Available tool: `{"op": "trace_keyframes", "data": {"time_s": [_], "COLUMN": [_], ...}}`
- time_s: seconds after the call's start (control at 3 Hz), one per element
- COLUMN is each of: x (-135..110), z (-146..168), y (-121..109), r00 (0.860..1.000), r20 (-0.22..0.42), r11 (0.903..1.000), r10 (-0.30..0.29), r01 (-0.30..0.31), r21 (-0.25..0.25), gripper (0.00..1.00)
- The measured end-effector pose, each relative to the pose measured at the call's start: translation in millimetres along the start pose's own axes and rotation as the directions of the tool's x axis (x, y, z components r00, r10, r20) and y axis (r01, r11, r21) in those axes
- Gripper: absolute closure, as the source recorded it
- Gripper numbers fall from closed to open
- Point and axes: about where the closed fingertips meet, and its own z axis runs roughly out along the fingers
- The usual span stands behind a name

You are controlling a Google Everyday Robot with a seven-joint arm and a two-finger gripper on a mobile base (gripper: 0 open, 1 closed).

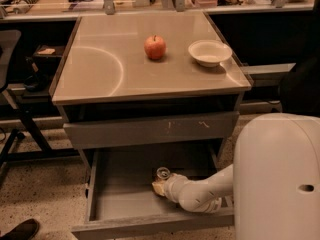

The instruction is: Place orange can into middle drawer

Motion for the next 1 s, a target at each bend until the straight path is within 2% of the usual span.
{"op": "trace_keyframes", "data": {"time_s": [0.33, 1.0], "x": [0.0, 0.0], "z": [0.0, 0.0], "y": [0.0, 0.0], "r00": [1.000, 1.000], "r20": [0.000, 0.000], "r11": [1.0000, 1.0000], "r10": [0.000, 0.000], "r01": [0.000, 0.000], "r21": [0.000, 0.000], "gripper": [0.81, 0.34]}}
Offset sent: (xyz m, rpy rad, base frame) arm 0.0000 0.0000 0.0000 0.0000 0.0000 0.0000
